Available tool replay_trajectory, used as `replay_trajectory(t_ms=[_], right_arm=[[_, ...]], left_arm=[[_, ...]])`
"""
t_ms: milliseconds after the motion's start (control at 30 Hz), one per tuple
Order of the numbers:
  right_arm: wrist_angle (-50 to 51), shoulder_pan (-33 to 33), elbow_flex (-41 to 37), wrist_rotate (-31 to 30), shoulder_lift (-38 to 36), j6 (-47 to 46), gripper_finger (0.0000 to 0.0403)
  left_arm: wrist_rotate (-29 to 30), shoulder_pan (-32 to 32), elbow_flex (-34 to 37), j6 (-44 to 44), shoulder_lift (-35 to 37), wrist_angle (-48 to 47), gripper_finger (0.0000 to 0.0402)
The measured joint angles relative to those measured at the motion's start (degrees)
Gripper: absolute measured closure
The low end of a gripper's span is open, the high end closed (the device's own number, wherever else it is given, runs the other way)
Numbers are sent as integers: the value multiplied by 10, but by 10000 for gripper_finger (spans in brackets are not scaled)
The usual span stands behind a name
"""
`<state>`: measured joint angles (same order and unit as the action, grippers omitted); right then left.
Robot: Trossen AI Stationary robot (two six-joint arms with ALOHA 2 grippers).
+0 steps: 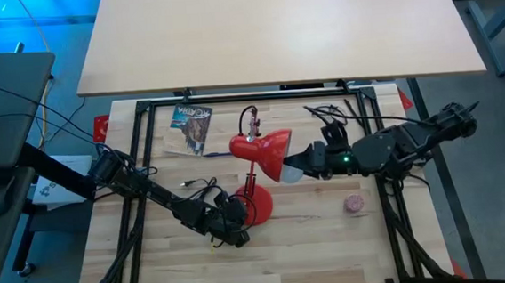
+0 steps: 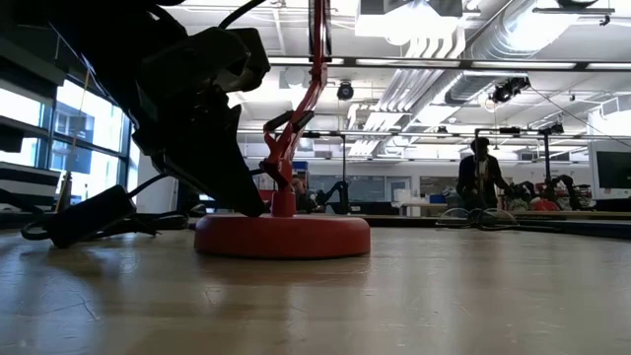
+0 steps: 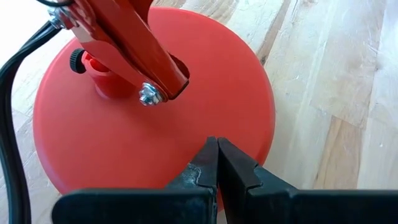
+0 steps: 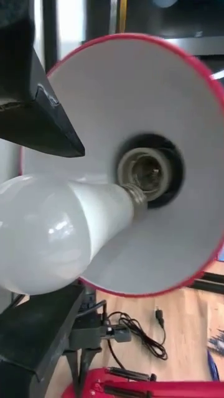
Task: Screw lightbulb
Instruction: Remove the lightbulb from the lamp
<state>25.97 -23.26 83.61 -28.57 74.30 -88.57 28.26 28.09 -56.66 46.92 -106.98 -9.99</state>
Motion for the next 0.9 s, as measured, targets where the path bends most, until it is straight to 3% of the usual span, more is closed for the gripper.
replay_trajectory(t_ms=[367, 667, 900], right_arm=[[-35, 13, 0, 64, 0, 31, 58], [-25, 13, 0, 70, 0, 42, 61], [-17, 13, 0, 76, 0, 51, 113]], left_arm=[[8, -1, 0, 25, 0, 4, 402], [8, -1, 0, 25, 0, 4, 401], [8, -1, 0, 25, 0, 4, 402]])
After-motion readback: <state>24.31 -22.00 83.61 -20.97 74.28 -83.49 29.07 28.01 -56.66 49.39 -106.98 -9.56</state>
